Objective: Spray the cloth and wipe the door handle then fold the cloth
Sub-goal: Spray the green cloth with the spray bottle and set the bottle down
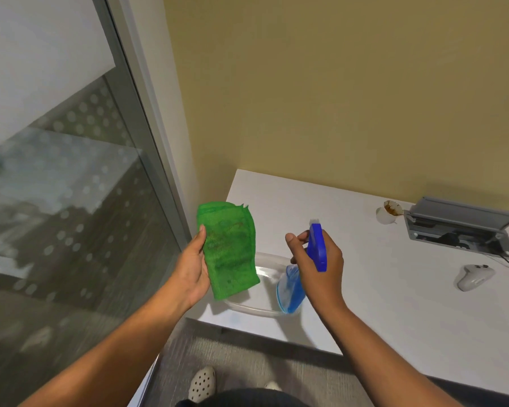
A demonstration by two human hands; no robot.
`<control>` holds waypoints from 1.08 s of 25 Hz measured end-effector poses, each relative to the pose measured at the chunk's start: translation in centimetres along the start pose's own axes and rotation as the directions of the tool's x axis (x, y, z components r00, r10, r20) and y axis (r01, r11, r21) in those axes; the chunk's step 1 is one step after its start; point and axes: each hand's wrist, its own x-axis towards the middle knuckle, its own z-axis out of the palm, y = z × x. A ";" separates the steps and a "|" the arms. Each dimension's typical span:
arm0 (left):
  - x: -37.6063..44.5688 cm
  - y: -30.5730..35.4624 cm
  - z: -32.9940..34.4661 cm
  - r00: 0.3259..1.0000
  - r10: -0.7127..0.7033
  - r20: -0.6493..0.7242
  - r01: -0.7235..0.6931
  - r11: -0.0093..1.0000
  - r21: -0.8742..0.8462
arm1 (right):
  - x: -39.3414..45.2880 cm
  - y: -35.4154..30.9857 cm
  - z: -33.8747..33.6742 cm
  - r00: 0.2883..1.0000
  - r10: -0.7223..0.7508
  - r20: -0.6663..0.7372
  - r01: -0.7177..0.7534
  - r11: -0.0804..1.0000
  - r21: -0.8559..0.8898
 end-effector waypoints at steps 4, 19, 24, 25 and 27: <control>-0.7 0.6 -0.9 1.000 -0.014 -0.001 0.014 1.000 -0.009 | 1.8 2.2 1.5 1.000 -0.007 0.017 0.007 1.000 0.030; -1.0 -0.2 -0.9 1.000 -0.027 -0.016 0.026 1.000 -0.015 | 1.7 7.2 3.2 0.995 0.000 0.098 0.001 1.000 -0.017; -1.3 -0.2 0.4 0.998 -0.056 0.005 0.056 0.998 -0.002 | 1.7 7.7 1.9 0.983 0.062 0.171 -0.048 0.995 -0.085; -1.3 0.0 0.8 0.998 -0.058 0.012 0.058 0.998 -0.001 | 1.8 7.6 1.2 0.972 0.085 0.221 -0.062 0.992 -0.110; -1.6 0.6 1.6 0.997 -0.063 0.050 0.063 0.998 0.006 | 1.7 7.1 -1.0 0.941 0.126 0.315 -0.056 0.973 -0.222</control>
